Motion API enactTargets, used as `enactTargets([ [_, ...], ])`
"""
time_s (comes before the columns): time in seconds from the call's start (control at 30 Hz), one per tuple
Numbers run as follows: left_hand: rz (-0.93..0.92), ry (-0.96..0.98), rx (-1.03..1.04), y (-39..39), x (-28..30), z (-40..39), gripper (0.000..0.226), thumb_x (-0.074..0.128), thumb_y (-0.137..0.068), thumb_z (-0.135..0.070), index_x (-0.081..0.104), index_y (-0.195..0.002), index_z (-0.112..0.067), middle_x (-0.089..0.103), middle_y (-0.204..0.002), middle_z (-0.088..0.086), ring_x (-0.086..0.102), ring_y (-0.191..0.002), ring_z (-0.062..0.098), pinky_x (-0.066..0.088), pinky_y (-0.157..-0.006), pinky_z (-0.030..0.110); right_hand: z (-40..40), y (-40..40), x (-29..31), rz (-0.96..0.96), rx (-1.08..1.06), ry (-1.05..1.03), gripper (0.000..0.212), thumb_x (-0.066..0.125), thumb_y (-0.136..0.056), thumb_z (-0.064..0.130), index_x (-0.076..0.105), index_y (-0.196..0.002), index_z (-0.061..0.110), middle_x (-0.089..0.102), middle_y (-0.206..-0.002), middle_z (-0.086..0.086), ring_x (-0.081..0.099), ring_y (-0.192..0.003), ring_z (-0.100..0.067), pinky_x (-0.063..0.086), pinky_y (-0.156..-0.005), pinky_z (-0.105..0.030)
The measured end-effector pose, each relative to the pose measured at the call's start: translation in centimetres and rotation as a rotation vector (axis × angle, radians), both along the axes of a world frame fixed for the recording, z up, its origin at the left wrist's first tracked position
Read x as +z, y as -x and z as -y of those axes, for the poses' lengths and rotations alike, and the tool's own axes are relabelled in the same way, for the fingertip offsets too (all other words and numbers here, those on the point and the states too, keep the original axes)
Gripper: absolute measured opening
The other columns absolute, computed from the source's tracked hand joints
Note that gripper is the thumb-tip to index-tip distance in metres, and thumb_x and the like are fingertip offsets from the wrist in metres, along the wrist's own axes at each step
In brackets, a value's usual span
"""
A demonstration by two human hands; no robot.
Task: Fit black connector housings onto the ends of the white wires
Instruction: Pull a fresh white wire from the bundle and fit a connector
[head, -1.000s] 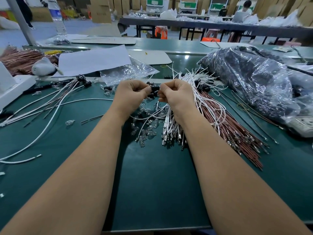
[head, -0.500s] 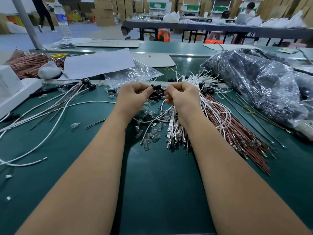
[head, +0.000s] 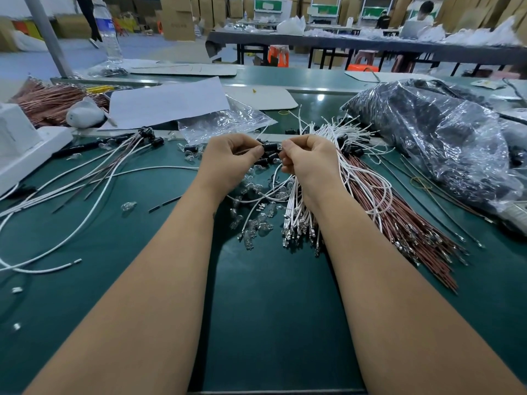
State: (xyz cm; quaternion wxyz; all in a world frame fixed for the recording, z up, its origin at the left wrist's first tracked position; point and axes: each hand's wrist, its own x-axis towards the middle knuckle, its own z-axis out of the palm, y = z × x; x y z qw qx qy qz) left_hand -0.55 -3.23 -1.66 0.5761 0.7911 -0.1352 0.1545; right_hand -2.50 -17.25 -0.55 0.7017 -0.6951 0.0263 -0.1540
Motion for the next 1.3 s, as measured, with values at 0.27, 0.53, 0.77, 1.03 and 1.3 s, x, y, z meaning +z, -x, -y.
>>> enactTargets([
  [0.27,-0.01,-0.016,-0.012,0.1,-0.1,0.0,0.004,0.067,-0.089,-0.01,0.071,-0.088,-0.009,0.058,-0.066,0.005,0.045,-0.06,0.016,0.036,-0.054,0.022,0.0,0.0,-0.2,0.017,0.04,-0.023,0.015,0.058,-0.093,0.001,0.059,-0.08,0.008,0.06,-0.068,-0.006,0.056,-0.054,-0.007,0.051,-0.054,-0.018],
  [0.53,-0.014,-0.011,-0.013,-0.2,-0.3,0.0,0.005,0.068,-0.088,-0.008,0.072,-0.086,-0.011,0.06,-0.063,-0.001,0.046,-0.052,0.005,0.037,-0.051,0.014,0.2,-0.2,-0.4,0.008,0.076,0.054,0.014,0.059,-0.093,0.0,0.059,-0.08,0.007,0.062,-0.068,-0.007,0.058,-0.057,-0.012,0.053,-0.054,-0.021],
  [0.77,-0.032,-0.001,-0.039,-0.3,-0.2,0.1,0.004,0.068,-0.088,-0.008,0.071,-0.087,-0.01,0.059,-0.062,-0.001,0.043,-0.046,-0.001,0.035,-0.047,0.013,0.3,0.0,-0.3,0.043,0.094,0.036,0.016,0.06,-0.091,0.0,0.059,-0.078,0.007,0.061,-0.067,-0.008,0.057,-0.057,-0.012,0.05,-0.054,-0.021],
  [1.03,-0.008,0.014,0.019,0.1,0.2,1.1,0.009,0.066,-0.09,-0.012,0.071,-0.082,-0.011,0.051,-0.057,-0.001,0.038,-0.042,-0.001,0.032,-0.046,0.012,0.1,-0.4,-0.1,0.049,0.056,-0.077,0.018,0.052,-0.098,0.007,0.061,-0.082,0.008,0.06,-0.069,-0.006,0.056,-0.056,-0.009,0.05,-0.052,-0.019],
  [1.3,0.0,0.029,0.023,0.1,0.3,1.4,0.017,0.066,-0.089,-0.017,0.07,-0.074,-0.023,0.058,-0.058,-0.007,0.045,-0.05,-0.001,0.039,-0.053,0.011,-0.1,-0.4,0.3,0.003,0.099,-0.23,0.021,0.049,-0.1,0.012,0.062,-0.084,0.007,0.06,-0.066,-0.005,0.054,-0.055,-0.01,0.05,-0.051,-0.021],
])
